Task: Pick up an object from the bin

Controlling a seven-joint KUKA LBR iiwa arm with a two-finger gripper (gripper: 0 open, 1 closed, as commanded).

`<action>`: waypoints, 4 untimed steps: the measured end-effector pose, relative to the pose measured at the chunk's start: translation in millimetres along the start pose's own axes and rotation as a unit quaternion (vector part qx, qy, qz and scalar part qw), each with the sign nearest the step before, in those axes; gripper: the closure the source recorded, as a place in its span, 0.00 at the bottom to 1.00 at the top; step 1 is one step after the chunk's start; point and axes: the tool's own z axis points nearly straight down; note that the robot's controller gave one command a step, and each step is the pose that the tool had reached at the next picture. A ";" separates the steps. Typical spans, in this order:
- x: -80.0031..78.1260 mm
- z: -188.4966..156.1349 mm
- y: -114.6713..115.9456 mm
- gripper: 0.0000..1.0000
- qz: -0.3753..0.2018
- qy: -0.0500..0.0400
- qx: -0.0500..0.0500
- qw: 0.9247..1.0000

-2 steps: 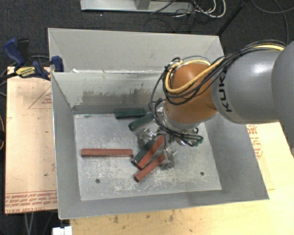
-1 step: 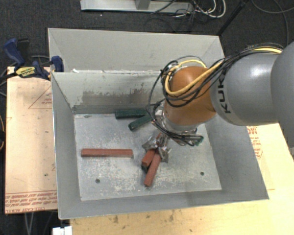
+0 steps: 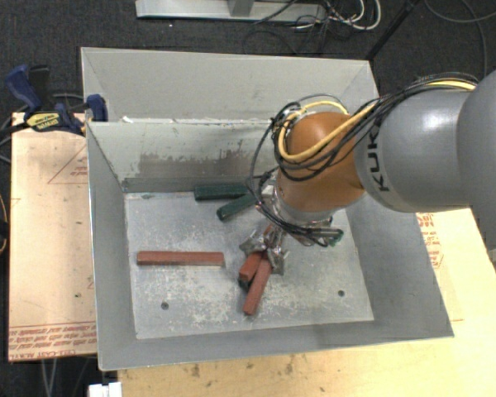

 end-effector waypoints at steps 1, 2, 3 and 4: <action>0.9 -3.5 0.9 1.00 0.000 0.002 -0.001 1.000; 2.0 -19.7 2.5 1.00 0.001 0.004 -0.004 1.000; 1.0 -41.5 1.6 1.00 0.000 0.003 -0.002 1.000; 0.1 -57.1 0.9 1.00 0.001 0.000 0.001 1.000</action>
Offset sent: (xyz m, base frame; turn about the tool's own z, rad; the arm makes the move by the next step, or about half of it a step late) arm 0.0001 0.0000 0.0722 0.0000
